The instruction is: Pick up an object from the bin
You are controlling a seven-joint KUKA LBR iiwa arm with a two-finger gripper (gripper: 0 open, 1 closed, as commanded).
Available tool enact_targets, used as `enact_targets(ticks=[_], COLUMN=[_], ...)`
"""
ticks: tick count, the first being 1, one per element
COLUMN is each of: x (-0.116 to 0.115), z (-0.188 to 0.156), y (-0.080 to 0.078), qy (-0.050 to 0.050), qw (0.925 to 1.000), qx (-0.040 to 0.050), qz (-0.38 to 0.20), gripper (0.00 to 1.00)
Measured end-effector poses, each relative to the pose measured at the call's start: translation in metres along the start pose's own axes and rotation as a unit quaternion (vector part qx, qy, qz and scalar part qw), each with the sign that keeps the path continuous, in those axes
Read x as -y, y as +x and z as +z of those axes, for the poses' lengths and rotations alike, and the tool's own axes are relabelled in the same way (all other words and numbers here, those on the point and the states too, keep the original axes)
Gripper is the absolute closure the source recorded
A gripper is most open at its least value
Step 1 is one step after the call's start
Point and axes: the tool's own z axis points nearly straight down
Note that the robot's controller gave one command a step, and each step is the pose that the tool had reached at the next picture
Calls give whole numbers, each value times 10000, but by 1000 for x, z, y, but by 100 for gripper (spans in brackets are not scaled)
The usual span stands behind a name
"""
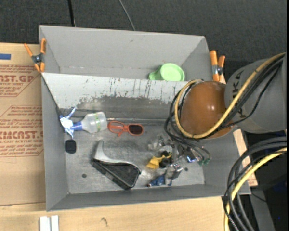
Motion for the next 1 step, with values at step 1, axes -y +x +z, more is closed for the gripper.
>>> enact_targets(ticks=[1], x=[13], z=[10], y=[7], qy=[-97], qw=[9996], qx=[-165], qz=[186], gripper=[100])
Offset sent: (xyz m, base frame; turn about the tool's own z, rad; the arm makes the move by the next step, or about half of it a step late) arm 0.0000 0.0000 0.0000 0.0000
